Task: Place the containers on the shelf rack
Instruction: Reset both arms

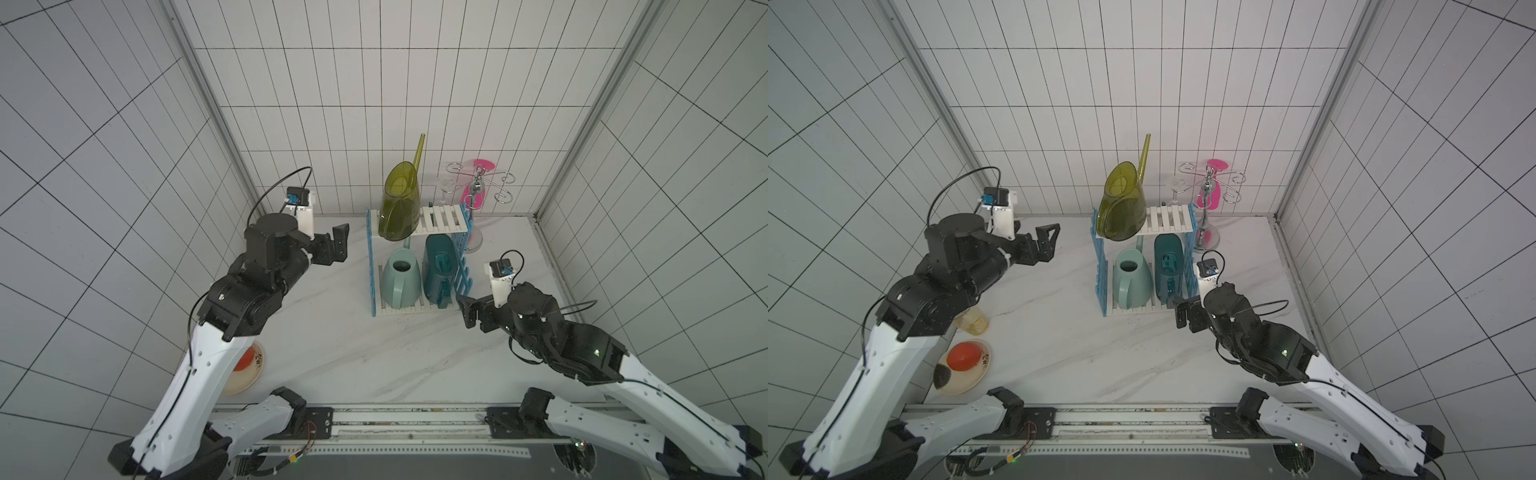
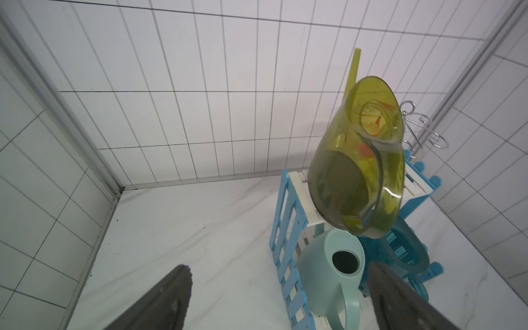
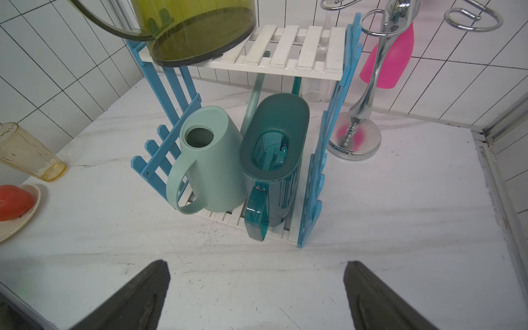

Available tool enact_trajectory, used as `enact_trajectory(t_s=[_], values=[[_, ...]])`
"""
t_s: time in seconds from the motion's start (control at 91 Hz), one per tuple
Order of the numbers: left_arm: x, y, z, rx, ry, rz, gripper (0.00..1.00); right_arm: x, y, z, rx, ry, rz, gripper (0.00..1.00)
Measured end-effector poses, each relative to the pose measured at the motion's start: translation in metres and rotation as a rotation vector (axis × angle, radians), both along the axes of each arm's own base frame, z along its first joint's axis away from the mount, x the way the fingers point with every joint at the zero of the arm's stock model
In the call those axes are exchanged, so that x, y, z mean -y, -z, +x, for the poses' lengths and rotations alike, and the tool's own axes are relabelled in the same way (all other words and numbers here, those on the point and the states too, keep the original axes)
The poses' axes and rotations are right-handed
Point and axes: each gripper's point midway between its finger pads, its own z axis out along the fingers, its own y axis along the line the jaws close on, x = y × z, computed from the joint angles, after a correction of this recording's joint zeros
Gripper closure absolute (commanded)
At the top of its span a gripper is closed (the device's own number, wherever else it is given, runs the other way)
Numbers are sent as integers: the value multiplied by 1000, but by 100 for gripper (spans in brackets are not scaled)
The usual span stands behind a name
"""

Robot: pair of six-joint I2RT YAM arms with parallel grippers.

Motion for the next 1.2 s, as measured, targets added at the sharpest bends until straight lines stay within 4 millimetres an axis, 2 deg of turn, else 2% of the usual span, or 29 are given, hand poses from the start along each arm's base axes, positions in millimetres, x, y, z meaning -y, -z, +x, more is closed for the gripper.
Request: enact_trajectory(t_s=[0.077,0.176,0.396,0.539,0.682,0.759,0.901,1.11,1.198], values=[[-26,2,-1,32,-79,-15,1,3,-2,4,8,17,-9,1],[-50,18,5,39,-169,-19,1,11,-4,9,16,44,-13,1],[-92,85,21,-46,-337,5,1,40,-10,19,43,142,-4,1],[-126,127,25,-73,-466,24,1,76,1,36,47,279,-29,1],[-158,175,28,-104,-563,22,2,119,26,58,17,457,-63,1],[-171,193,31,-115,-601,10,2,140,41,69,-2,535,-68,1],[-176,215,46,-95,-609,4,2,174,72,85,-35,641,-58,1],[-169,284,60,-123,-553,1,2,218,120,102,-65,767,-41,1],[-164,304,64,-116,-525,-9,2,231,141,104,-76,796,-45,1]])
